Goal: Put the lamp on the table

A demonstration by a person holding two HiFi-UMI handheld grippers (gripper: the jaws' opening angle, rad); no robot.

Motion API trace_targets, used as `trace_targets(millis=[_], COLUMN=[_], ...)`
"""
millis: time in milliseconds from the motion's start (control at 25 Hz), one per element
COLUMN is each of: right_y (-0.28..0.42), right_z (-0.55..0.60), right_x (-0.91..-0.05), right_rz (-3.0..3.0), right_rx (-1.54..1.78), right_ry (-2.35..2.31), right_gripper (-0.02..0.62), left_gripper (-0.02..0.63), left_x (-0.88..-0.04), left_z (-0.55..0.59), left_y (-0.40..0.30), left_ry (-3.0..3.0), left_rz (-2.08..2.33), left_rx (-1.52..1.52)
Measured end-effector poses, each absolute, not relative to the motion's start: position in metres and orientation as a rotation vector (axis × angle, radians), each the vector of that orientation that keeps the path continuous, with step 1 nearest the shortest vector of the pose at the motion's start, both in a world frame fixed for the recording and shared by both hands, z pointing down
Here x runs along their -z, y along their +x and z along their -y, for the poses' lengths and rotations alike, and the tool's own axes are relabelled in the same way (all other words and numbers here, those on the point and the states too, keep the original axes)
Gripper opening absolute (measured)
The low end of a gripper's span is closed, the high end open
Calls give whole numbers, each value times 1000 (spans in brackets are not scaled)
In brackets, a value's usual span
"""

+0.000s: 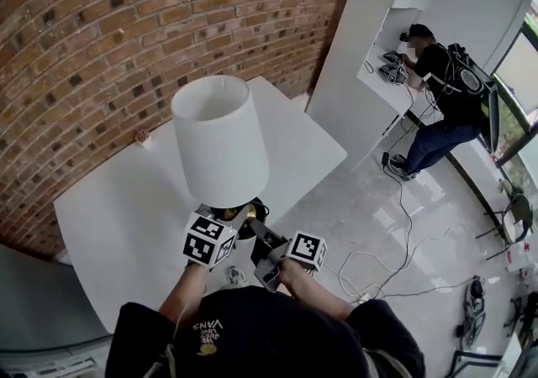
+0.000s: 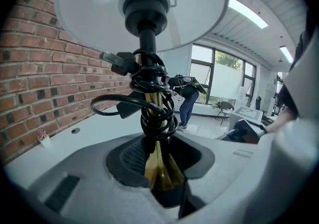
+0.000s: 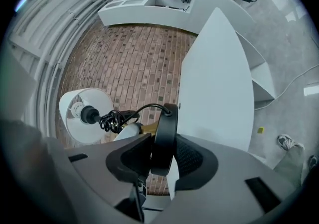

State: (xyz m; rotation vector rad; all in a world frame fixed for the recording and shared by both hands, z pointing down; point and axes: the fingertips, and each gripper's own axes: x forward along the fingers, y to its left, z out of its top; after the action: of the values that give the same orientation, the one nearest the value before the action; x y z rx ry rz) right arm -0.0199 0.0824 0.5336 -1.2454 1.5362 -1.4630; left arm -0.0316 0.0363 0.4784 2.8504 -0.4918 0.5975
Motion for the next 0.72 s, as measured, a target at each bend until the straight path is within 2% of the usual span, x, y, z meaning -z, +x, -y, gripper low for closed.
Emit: trace_targets(millis=[720], right_y=[-27], right_z=[51], right_x=[-536], right_rz=[-1619], right_rx=[1500], right_ry=[-1196], right_gripper=[135], left_gripper=[129], left_x=[-482], left_z=[96], left_y=[-38], left_ry=[2811], left_rz=[575], left_rx=[-629])
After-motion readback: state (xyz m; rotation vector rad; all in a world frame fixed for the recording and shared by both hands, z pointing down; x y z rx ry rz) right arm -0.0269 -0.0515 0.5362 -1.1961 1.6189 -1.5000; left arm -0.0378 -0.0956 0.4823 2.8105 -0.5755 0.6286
